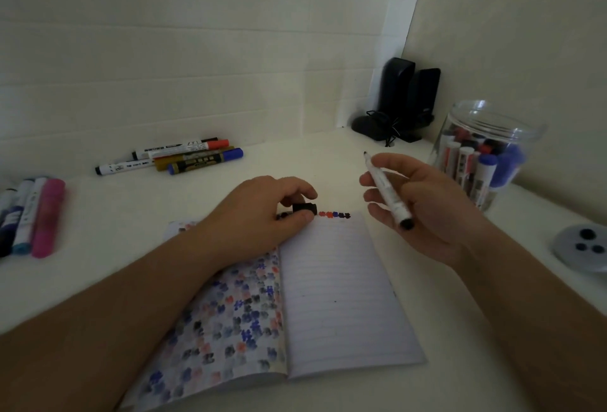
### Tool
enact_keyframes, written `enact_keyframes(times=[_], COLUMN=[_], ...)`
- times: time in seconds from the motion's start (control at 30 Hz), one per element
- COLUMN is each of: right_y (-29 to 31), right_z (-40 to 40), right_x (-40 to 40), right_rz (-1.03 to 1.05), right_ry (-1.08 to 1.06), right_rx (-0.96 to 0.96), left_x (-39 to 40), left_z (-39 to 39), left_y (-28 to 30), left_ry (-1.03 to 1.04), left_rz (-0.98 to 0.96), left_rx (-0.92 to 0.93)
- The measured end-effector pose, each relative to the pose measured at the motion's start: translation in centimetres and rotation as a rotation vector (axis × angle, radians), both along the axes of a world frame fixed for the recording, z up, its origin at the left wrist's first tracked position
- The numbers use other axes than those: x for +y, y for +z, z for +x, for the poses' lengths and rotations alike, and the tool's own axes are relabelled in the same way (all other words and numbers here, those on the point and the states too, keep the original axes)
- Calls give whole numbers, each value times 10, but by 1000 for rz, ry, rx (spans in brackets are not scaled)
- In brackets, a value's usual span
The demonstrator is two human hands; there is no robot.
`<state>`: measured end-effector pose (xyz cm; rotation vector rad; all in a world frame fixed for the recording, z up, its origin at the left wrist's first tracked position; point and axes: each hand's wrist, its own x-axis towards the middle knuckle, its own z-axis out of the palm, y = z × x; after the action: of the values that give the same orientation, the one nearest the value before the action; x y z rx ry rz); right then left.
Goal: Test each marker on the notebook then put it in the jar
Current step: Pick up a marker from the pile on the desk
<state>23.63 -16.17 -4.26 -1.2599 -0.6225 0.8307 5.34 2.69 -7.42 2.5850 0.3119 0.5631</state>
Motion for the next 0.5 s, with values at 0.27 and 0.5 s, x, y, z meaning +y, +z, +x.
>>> enact_keyframes(times=[0.27,0.5], right_y=[-20,-24], right_z=[12,15], right_x=[9,24], right_rz=[-29,-191], right_ry=[11,-144], right_rx=[-202,-418], left_x=[2,3], left_z=[1,2], left_y=[-1,-3], left_ry=[-70,-96], left_rz=[-27,-13], left_rx=[71,81])
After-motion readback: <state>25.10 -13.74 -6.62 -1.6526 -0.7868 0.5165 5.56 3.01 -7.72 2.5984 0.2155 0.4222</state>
